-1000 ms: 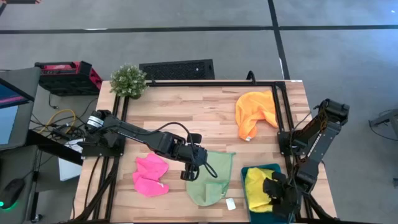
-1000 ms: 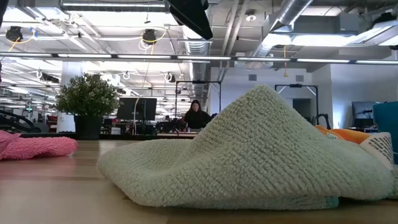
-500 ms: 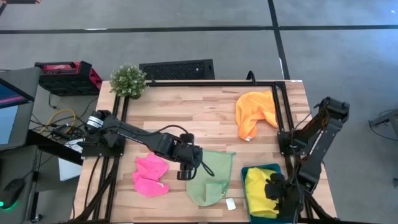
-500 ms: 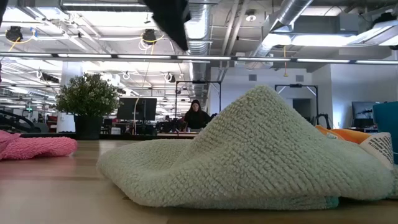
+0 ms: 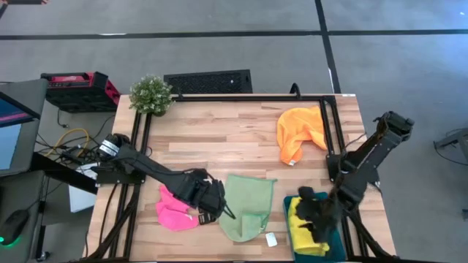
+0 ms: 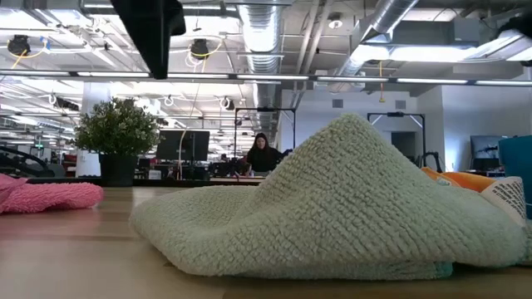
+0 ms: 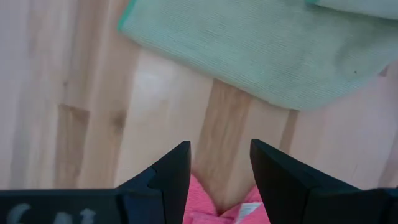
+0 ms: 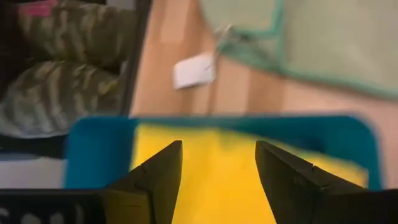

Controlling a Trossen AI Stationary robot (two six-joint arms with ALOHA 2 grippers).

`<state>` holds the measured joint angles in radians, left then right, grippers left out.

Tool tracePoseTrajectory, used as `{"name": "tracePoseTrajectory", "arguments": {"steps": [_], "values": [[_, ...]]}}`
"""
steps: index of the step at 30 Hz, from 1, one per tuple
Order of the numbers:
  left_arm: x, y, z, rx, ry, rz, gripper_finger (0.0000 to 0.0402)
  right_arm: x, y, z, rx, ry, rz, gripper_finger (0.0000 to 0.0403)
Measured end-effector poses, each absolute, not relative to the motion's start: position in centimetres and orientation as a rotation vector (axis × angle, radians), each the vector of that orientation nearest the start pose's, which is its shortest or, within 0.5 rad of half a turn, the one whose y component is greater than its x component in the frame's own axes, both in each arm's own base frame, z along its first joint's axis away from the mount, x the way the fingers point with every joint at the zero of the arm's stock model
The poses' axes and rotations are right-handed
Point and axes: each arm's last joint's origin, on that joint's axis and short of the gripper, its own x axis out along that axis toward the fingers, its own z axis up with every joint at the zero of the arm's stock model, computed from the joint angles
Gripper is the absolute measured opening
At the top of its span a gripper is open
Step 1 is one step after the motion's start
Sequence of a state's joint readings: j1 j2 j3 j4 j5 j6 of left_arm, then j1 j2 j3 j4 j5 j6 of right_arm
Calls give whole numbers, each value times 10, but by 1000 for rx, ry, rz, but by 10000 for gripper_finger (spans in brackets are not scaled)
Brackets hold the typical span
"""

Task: Fold microfiber towels
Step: Fold the green microfiber towel

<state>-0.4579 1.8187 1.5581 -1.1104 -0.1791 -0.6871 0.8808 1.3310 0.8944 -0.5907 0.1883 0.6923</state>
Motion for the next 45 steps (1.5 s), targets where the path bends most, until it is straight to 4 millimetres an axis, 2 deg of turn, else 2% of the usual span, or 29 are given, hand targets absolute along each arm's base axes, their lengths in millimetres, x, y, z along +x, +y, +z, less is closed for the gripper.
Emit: {"name": "tracePoseTrajectory", "arguments": {"steps": [6, 11, 21, 25, 29, 35, 39, 45], "values": [[320, -161, 246, -150, 1277, 185, 160, 204, 169, 224, -14, 977, 268, 226], [319, -164, 246, -136, 1273, 170, 160, 229, 148, 218, -95, 952, 260, 226], [319, -163, 246, -99, 1270, 152, 160, 270, 96, 181, 1, 1089, 5, 226], [319, -163, 246, -99, 1269, 152, 160, 278, 75, 169, 33, 1143, -68, 226], [319, -163, 246, -101, 1269, 153, 160, 283, 62, 158, 120, 1220, -31, 226], [319, -163, 246, -104, 1267, 155, 160, 285, 58, 143, 115, 1290, -2, 226], [319, -163, 246, -104, 1266, 155, 160, 284, 59, 143, 90, 1301, 13, 222], [319, -163, 246, -102, 1265, 151, 160, 283, 58, 145, 88, 1302, 14, 166]]}}
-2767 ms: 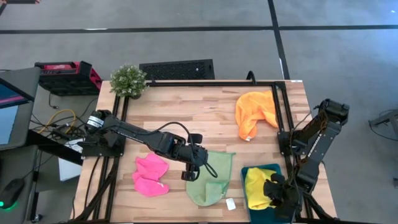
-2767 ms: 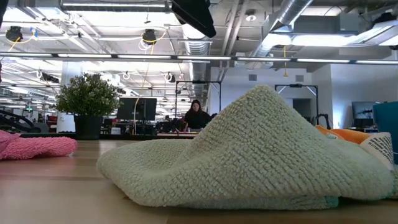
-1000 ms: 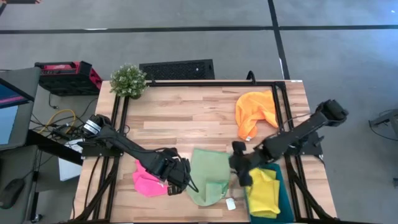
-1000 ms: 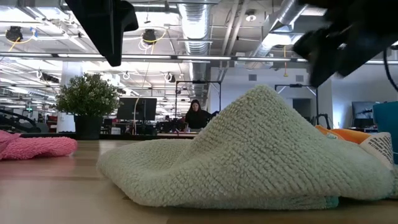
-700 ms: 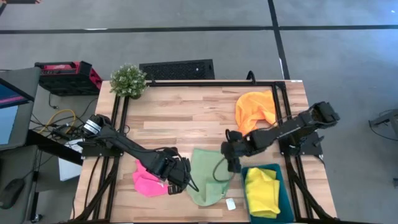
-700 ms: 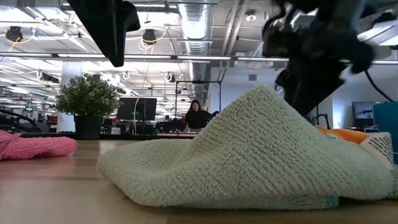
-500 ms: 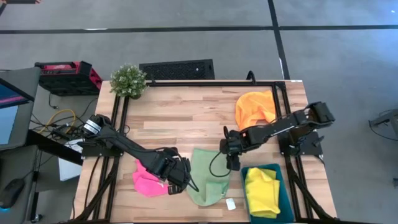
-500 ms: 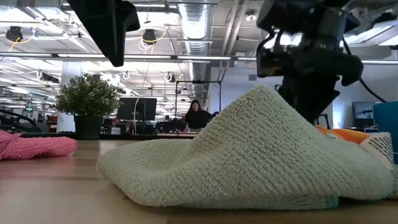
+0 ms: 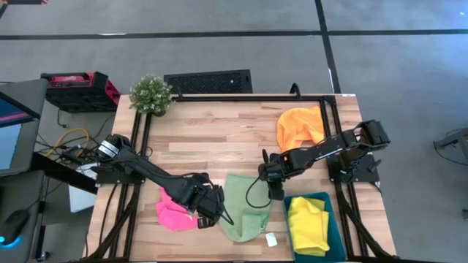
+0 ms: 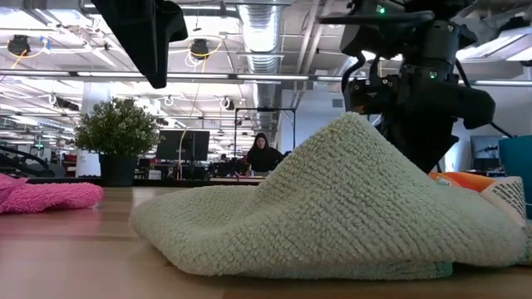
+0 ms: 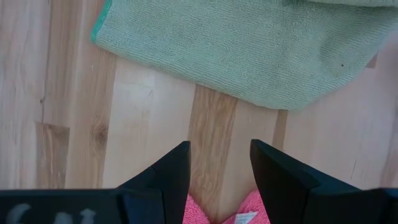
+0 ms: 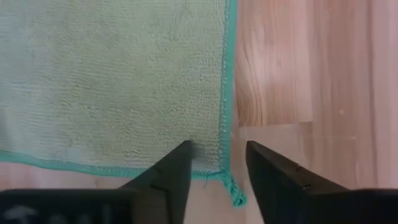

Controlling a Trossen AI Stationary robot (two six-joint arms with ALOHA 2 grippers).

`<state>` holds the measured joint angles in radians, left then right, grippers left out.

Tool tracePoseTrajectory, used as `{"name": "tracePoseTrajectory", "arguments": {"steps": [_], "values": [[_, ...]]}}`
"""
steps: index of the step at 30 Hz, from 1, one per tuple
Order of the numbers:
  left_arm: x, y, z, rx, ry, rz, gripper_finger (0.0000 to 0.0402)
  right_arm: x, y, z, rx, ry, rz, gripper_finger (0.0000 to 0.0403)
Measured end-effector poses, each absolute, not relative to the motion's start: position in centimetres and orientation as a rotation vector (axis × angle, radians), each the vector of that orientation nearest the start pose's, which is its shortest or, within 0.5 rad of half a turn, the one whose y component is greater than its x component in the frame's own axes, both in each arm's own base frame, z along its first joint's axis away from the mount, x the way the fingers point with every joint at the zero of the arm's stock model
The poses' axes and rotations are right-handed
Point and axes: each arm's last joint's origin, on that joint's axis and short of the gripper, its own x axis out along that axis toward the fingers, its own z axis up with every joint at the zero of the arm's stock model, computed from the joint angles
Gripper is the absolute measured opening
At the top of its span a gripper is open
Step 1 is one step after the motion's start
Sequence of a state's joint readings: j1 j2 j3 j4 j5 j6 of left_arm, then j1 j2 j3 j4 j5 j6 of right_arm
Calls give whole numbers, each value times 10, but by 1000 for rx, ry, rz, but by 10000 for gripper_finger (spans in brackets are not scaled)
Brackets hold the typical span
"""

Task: Fold microfiber towels
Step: Fold the green microfiber towel

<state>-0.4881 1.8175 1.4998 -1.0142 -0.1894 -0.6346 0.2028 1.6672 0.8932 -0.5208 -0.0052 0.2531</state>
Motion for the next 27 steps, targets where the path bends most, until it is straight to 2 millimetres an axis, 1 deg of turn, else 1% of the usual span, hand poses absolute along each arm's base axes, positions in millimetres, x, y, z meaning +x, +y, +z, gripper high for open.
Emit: {"name": "tracePoseTrajectory", "arguments": {"steps": [6, 12, 14, 16, 20, 23, 27], "values": [[319, -163, 247, -101, 1264, 151, 160, 281, 58, 143, 68, 1324, 23, 79], [319, -163, 247, -102, 1264, 151, 160, 282, 58, 143, 66, 1322, 19, 14], [319, -163, 247, -102, 1264, 151, 160, 282, 58, 143, 60, 1319, 14, 7], [319, -163, 247, -102, 1264, 151, 160, 281, 59, 145, 49, 1312, 6, 10], [319, -163, 247, -103, 1263, 152, 160, 280, 58, 159, 44, 1266, -4, 5], [320, -163, 247, -104, 1262, 152, 160, 282, 57, 180, 35, 1182, -28, 6], [320, -163, 247, -97, 1255, 161, 160, 282, 51, 210, 1, 1099, -89, 3]]}}
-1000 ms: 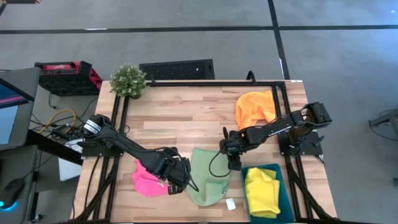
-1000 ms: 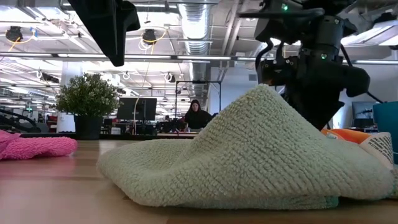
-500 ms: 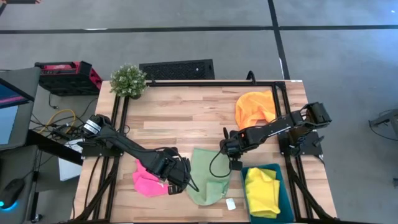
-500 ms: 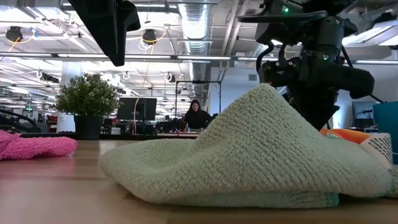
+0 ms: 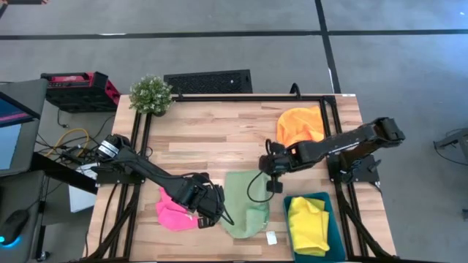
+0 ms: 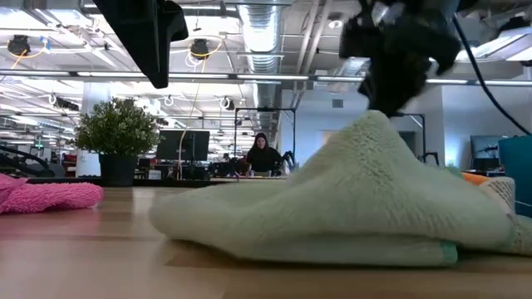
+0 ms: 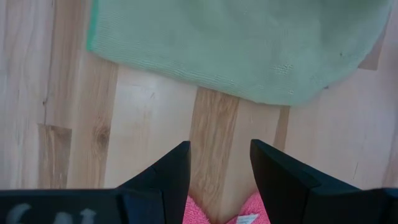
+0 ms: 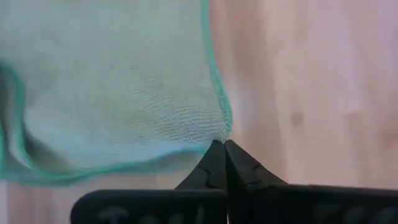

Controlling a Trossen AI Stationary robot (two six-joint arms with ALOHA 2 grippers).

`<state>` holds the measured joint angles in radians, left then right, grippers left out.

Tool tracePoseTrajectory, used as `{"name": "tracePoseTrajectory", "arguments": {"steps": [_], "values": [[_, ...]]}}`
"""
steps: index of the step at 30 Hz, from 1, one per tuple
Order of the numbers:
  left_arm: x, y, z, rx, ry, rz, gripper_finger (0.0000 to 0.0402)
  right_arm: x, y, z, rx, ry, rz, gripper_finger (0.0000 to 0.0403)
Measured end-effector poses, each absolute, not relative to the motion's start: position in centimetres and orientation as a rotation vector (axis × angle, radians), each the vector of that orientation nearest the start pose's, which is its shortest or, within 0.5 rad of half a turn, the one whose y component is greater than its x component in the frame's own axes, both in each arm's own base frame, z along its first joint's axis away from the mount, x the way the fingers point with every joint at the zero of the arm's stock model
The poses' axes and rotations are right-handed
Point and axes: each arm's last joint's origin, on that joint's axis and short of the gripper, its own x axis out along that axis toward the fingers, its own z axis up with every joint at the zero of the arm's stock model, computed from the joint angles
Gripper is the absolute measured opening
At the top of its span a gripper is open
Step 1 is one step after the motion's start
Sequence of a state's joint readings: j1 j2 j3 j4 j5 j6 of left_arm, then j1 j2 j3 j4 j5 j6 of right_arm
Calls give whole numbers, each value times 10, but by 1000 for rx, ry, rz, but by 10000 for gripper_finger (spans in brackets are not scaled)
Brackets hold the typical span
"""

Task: Fold microfiber towels
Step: Fold the green microfiber towel

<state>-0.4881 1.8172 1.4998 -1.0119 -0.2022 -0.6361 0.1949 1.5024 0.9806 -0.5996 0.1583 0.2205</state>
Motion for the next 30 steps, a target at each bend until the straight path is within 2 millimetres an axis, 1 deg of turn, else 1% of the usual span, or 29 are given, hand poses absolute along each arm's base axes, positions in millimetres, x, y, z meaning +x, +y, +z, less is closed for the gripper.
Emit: {"name": "tracePoseTrajectory", "arguments": {"steps": [3, 6, 9, 13, 16, 19, 24, 27, 30], "values": [[320, -162, 247, -69, 1226, 198, 160, 282, 45, 234, -35, 1027, -118, 4], [323, -159, 248, -24, 1152, 283, 160, 278, 42, 253, -66, 974, -110, 2], [329, -155, 251, 0, 1035, 380, 160, 272, 40, 265, -67, 956, -105, 2], [336, -144, 252, 38, 992, 431, 160, 263, 41, 274, -65, 932, -97, 1], [342, -137, 253, 68, 983, 409, 160, 260, 38, 283, -52, 886, -105, 1], [347, -132, 255, 107, 971, 382, 160, 258, 29, 293, -38, 837, -145, 1], [356, -136, 257, 268, 934, 229, 160, 257, 13, 311, -10, 780, -199, 1], [364, -139, 250, 318, 907, 115, 160, 257, 4, 313, 6, 780, -227, 1], [377, -136, 241, 268, 825, 106, 160, 258, -3, 315, 19, 766, -251, 1]]}}
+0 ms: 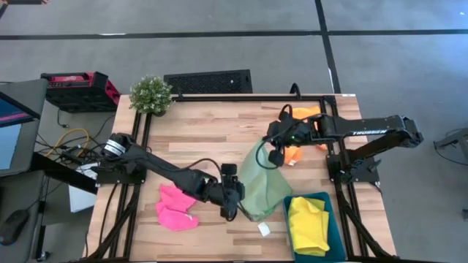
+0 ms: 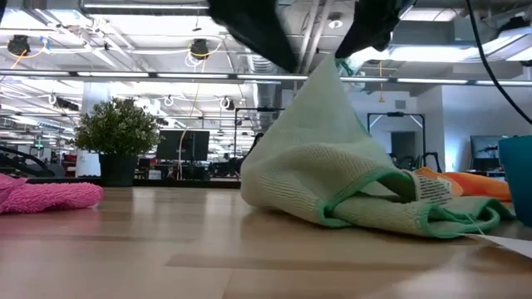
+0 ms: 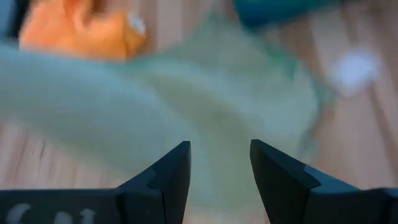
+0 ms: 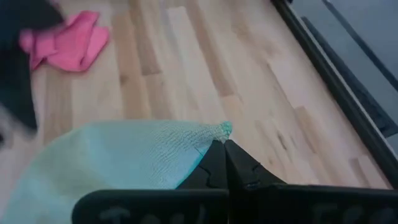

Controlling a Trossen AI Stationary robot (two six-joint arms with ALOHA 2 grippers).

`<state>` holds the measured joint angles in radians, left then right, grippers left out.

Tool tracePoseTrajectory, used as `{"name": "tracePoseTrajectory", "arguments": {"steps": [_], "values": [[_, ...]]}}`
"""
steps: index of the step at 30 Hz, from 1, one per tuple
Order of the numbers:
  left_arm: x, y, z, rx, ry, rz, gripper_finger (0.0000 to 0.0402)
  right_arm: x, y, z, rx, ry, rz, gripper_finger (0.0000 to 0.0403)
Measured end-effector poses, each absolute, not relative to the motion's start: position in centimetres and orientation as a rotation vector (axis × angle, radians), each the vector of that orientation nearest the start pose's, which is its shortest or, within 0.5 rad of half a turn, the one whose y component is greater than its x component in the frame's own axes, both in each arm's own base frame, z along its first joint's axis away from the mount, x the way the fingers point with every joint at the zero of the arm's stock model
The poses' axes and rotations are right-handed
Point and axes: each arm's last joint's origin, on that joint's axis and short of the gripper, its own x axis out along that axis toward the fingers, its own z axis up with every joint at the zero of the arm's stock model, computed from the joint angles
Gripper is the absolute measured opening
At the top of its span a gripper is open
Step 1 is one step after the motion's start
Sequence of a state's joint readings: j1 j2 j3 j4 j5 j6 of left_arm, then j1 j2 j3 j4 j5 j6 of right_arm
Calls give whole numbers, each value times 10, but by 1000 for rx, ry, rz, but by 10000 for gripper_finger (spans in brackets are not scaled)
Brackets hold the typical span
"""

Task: Fold microfiber towels
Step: Fold the green microfiber towel

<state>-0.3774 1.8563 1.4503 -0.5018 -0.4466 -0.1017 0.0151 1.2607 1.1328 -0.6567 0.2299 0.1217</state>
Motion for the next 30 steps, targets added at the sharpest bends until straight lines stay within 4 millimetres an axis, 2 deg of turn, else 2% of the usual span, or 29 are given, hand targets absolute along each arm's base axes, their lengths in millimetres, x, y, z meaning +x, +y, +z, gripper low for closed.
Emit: {"name": "tracePoseTrajectory", "arguments": {"steps": [5, 11, 23, 30], "values": [[388, -130, 215, 279, 811, 126, 160, 259, -10, 317, 35, 745, -274, 2], [401, -135, 182, 323, 828, 121, 160, 260, -19, 319, 36, 736, -289, 2], [403, -156, 178, 320, 753, 90, 160, 259, -43, 321, 73, 705, -374, 2], [417, -161, 144, 385, 722, 130, 160, 259, -48, 322, 81, 694, -391, 2]]}}
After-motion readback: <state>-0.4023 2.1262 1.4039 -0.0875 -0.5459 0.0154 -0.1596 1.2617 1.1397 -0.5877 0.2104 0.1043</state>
